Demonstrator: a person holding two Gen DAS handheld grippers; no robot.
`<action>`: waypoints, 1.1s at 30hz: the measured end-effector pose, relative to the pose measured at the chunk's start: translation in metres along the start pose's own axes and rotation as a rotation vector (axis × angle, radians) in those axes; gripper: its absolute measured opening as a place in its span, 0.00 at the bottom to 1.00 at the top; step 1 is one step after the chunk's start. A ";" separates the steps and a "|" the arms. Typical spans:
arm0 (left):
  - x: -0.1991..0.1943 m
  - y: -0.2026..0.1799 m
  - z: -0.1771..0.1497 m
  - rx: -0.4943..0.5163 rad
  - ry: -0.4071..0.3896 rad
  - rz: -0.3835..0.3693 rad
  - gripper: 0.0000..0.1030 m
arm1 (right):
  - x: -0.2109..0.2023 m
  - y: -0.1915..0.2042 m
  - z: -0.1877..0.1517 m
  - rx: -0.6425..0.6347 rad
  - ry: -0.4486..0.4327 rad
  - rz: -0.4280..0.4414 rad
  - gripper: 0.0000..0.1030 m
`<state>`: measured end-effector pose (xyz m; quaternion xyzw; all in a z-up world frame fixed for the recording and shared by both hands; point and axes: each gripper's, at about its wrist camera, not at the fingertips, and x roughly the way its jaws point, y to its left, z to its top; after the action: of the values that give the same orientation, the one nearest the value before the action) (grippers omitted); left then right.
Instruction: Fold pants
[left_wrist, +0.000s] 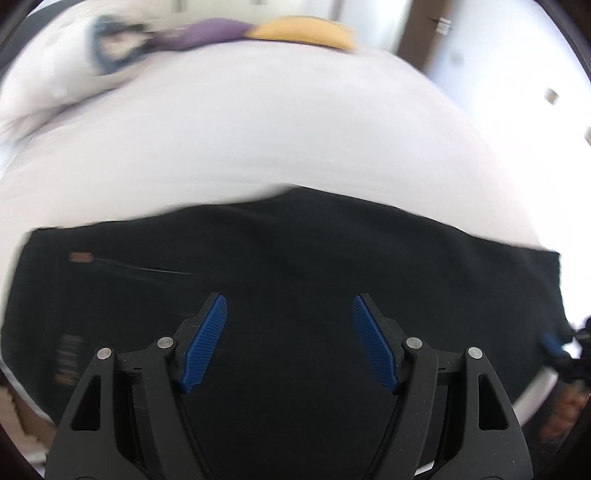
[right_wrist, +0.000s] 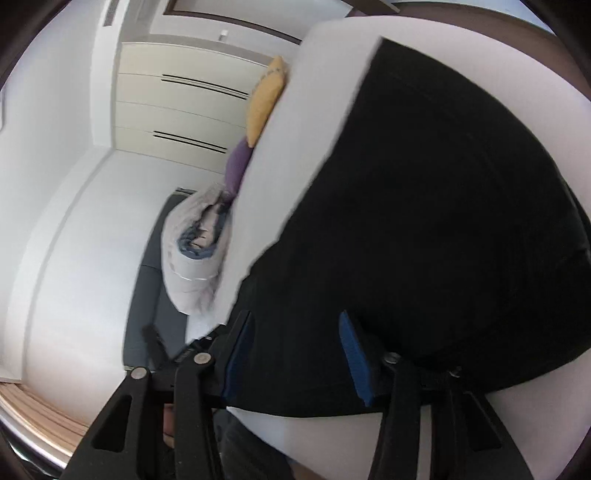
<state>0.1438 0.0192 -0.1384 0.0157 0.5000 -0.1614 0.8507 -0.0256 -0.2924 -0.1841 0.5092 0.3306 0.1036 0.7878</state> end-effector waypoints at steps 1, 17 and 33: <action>0.011 -0.019 -0.004 0.025 0.028 -0.028 0.68 | -0.004 -0.009 0.000 -0.002 -0.006 -0.037 0.02; 0.036 -0.073 -0.016 -0.011 0.033 -0.090 0.75 | -0.145 -0.018 0.002 0.193 -0.371 -0.163 0.65; 0.063 -0.155 -0.032 0.060 0.059 -0.254 0.75 | -0.095 -0.049 -0.009 0.414 -0.330 -0.031 0.65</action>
<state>0.0997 -0.1378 -0.1876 -0.0176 0.5179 -0.2819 0.8075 -0.1119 -0.3555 -0.1899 0.6645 0.2195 -0.0627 0.7116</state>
